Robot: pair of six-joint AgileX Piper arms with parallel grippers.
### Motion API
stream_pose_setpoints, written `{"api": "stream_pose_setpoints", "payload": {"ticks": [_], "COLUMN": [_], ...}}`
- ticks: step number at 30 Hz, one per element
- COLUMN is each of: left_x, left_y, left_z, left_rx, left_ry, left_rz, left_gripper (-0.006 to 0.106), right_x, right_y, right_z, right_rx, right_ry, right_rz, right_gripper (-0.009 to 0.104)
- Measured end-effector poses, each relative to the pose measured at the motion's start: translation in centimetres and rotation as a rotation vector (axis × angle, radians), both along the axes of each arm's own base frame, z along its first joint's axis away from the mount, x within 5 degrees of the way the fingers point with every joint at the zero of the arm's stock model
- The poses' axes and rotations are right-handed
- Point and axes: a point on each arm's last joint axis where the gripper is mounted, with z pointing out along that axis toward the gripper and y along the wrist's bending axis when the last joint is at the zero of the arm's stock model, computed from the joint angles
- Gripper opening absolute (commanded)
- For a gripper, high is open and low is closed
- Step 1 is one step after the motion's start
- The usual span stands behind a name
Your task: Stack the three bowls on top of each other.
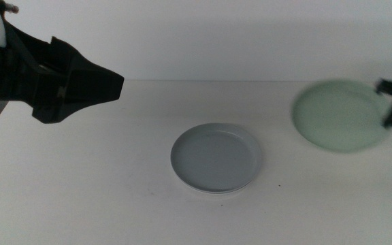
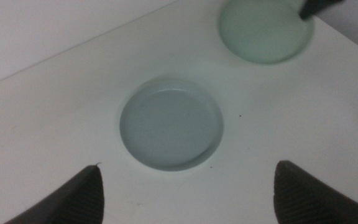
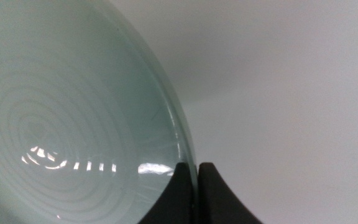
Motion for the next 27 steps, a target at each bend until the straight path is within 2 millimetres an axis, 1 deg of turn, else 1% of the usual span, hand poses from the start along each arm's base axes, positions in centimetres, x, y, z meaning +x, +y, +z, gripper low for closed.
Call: {"api": "stream_pose_setpoints", "payload": {"ticks": [2, 4, 5, 7, 9, 10, 12, 15, 19, 21, 25, 27], "left_x": [0.0, 0.0, 0.0, 0.0, 0.0, 0.0, 0.0, 0.0, 0.0, 0.0, 0.0, 0.0], "left_y": [0.0, 0.0, 0.0, 0.0, 0.0, 0.0, 0.0, 0.0, 0.0, 0.0, 0.0, 0.0], "left_z": [0.0, 0.0, 0.0, 0.0, 0.0, 0.0, 0.0, 0.0, 0.0, 0.0, 0.0, 0.0], "left_rx": [0.0, 0.0, 0.0, 0.0, 0.0, 0.0, 0.0, -0.002, -0.003, -0.003, -0.003, -0.003], "left_ry": [0.0, 0.0, 0.0, 0.0, 0.0, 0.0, 0.0, -0.003, -0.005, -0.005, -0.005, -0.005], "left_rz": [0.0, 0.0, 0.0, 0.0, 0.0, 0.0, 0.0, 0.001, 0.002, 0.002, 0.002, 0.002], "left_gripper": [0.094, 0.094, 0.094, 0.094, 0.094, 0.094, 0.094, 0.094, 0.094, 0.094, 0.094, 0.094], "right_x": [0.8, 1.5, 1.8, 2.3, 2.6, 2.7, 2.7, 2.6, 2.7, 2.7, 2.8, 2.9], "right_y": [3.2, 6.9, 8.3, 11.9, 14.9, 16.2, 18.4, 20.2, 21.3, 21.5, 21.7, 21.7], "right_z": [1.5, 2.1, 2.1, 1.8, 1.2, 0.7, -0.3, -2.0, -3.9, -4.5, -4.7, -4.6], "right_rx": [0.002, 0.019, 0.027, 0.054, 0.088, 0.101, 0.113, 0.116, 0.115, 0.113, 0.114, 0.113], "right_ry": [-0.038, -0.056, -0.056, -0.058, -0.049, -0.039, -0.016, 0.026, 0.07, 0.079, 0.074, 0.072], "right_rz": [0.059, 0.124, 0.149, 0.217, 0.268, 0.292, 0.325, 0.345, 0.358, 0.36, 0.363, 0.372], "right_gripper": [-0.002, -0.002, -0.002, -0.002, -0.002, -0.002, -0.002, -0.002, -0.002, -0.002, 0.003, 0.011]}}
